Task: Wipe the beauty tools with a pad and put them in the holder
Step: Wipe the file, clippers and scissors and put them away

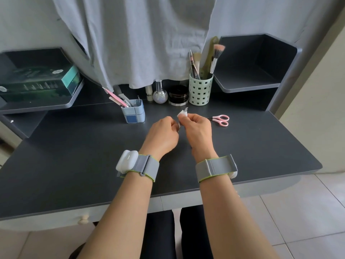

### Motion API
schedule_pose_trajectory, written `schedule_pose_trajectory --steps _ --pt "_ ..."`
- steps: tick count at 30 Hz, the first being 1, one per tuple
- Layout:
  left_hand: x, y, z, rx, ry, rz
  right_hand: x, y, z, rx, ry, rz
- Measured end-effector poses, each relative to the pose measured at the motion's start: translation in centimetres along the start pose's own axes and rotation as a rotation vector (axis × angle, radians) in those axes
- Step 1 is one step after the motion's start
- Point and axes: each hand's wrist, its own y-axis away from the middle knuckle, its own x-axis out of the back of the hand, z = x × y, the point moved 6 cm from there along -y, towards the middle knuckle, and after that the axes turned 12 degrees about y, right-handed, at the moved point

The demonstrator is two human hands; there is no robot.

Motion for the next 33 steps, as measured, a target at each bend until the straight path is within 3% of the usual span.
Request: schedule_pose_trajectory --steps 17,25,33 --pt "0.6 0.7 -0.6 0.011 0.040 0.033 1.3 -1.0 -0.2 -0.049 -0.206 0.127" --pt "1.3 0.2 -0.5 0.027 0.023 0.087 -0.3 0.5 -0.2 -0.011 -0.112 -0.067" --pt "1.2 0.4 -0.3 0.005 0.072 0.079 -0.9 0.7 -0.8 0.032 -0.062 -0.064"
